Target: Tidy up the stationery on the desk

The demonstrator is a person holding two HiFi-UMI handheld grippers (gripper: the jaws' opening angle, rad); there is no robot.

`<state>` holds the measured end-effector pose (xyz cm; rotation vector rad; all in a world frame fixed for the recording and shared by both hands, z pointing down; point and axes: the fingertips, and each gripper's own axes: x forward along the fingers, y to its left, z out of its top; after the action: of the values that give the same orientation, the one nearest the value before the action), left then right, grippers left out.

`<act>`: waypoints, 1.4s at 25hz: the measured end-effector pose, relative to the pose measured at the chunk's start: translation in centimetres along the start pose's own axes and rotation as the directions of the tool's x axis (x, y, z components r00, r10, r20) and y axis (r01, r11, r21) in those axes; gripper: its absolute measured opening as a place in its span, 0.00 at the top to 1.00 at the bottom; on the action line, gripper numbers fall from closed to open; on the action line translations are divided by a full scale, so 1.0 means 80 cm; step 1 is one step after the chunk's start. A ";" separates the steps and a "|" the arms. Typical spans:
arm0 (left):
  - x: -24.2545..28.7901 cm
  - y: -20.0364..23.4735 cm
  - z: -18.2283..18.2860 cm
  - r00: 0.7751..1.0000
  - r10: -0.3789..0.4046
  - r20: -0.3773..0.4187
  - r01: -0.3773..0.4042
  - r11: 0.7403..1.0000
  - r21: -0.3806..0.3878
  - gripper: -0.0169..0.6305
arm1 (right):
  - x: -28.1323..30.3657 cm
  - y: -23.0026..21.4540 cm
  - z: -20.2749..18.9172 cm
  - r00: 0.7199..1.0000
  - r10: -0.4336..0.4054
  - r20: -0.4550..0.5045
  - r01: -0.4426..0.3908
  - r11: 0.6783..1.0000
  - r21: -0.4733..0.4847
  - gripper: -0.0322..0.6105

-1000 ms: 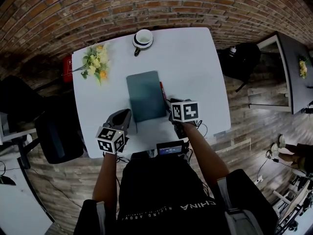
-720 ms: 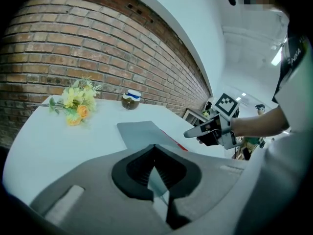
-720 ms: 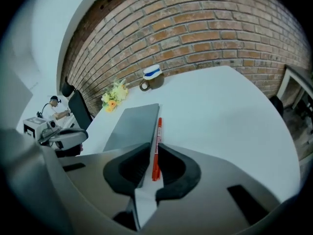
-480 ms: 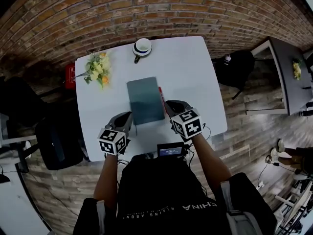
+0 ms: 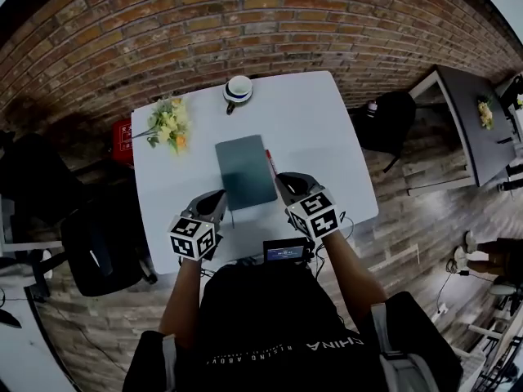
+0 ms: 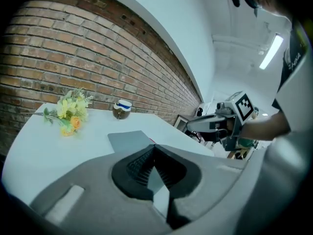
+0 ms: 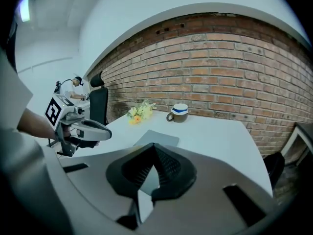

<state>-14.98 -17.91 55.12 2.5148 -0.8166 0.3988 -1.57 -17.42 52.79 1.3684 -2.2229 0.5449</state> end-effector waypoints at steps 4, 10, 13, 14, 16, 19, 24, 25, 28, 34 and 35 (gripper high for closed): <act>-0.011 -0.010 -0.001 0.999 -0.037 -0.005 0.037 0.999 0.024 0.96 | -0.011 0.016 0.000 1.000 -0.016 0.013 0.016 1.000 0.007 0.94; -0.024 -0.035 -0.014 0.997 -0.071 -0.028 0.073 0.995 0.073 0.96 | -0.037 0.036 -0.014 0.999 -0.040 0.011 0.040 0.999 -0.011 0.94; -0.031 -0.050 -0.028 0.998 -0.057 -0.032 0.059 0.996 0.073 0.96 | -0.053 0.037 -0.031 0.999 -0.044 0.005 0.044 0.999 -0.025 0.94; -0.033 -0.055 -0.032 0.998 -0.049 -0.033 0.051 0.996 0.076 0.96 | -0.058 0.035 -0.036 0.999 -0.045 0.006 0.045 0.999 -0.030 0.94; -0.038 -0.067 -0.040 0.999 -0.027 -0.033 0.030 0.996 0.086 0.96 | -0.070 0.034 -0.043 0.999 -0.035 0.009 0.036 0.999 -0.035 0.94; -0.048 -0.084 -0.053 1.000 0.015 -0.026 -0.013 0.996 0.093 0.96 | -0.092 0.036 -0.055 1.000 -0.012 0.013 0.013 0.998 -0.053 0.94; -0.064 -0.123 -0.083 0.997 0.080 -0.013 -0.078 0.993 0.091 0.96 | -0.129 0.034 -0.094 0.999 0.006 0.034 -0.004 0.997 -0.075 0.94; -0.067 -0.133 -0.090 0.996 0.086 -0.014 -0.085 0.992 0.090 0.96 | -0.138 0.033 -0.102 0.999 0.007 0.033 -0.005 0.997 -0.071 0.94; -0.074 -0.160 -0.106 0.995 0.102 -0.020 -0.099 0.990 0.095 0.96 | -0.159 0.032 -0.117 0.999 0.011 0.041 -0.008 0.998 -0.062 0.94; -0.087 -0.204 -0.130 0.993 0.115 -0.027 -0.111 0.986 0.123 0.96 | -0.189 0.042 -0.136 0.997 0.035 0.068 -0.030 0.997 -0.073 0.94; -0.089 -0.209 -0.132 0.993 0.116 -0.027 -0.111 0.985 0.129 0.96 | -0.193 0.044 -0.137 0.997 0.038 0.072 -0.033 0.997 -0.076 0.94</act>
<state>-11.67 2.82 55.57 2.5772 -0.9515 0.5468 3.33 1.22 52.44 1.3327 -2.3060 0.4255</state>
